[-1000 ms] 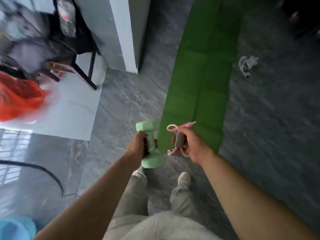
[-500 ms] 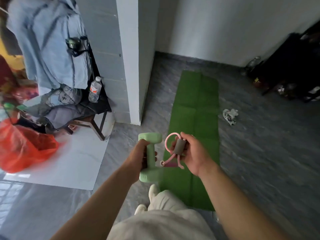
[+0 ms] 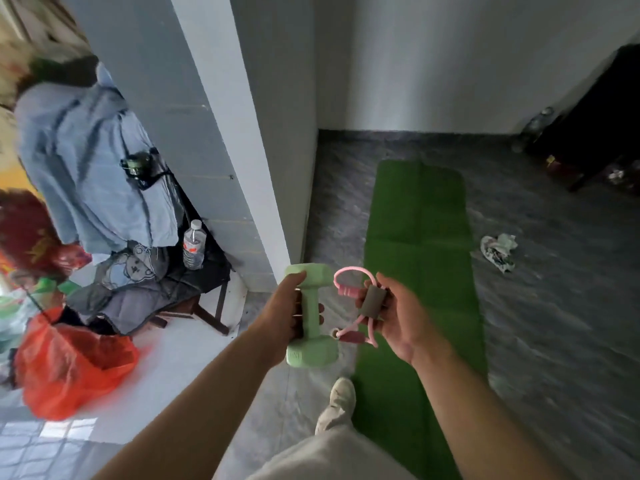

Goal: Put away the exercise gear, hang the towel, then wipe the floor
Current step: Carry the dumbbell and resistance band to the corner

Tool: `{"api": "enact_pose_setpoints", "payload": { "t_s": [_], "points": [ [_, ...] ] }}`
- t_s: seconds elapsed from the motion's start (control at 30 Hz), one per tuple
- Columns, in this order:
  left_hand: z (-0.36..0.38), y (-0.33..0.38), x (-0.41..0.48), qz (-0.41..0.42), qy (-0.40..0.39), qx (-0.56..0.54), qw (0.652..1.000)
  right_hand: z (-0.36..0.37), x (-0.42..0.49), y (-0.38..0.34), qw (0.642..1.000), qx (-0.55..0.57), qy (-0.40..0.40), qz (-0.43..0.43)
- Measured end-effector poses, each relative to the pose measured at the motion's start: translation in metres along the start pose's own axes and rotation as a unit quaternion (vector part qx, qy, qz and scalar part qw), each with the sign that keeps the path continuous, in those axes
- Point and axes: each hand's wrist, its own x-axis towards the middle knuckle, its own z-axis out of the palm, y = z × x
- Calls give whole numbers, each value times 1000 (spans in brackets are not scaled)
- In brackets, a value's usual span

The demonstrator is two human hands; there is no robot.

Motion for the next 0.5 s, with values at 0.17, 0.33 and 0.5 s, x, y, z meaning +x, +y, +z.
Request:
{"api": "enact_pose_setpoints", "payload": {
  "t_s": [0.17, 0.33, 0.5],
  "points": [
    [29, 65, 49, 9, -10, 5, 1000, 1, 56, -56, 1000, -20, 19, 2],
    [43, 115, 85, 10, -30, -4, 999, 20, 101, -100, 999, -8, 40, -6],
    [51, 161, 133, -1, -48, 18, 999, 43, 147, -133, 997, -31, 64, -18]
  ]
}}
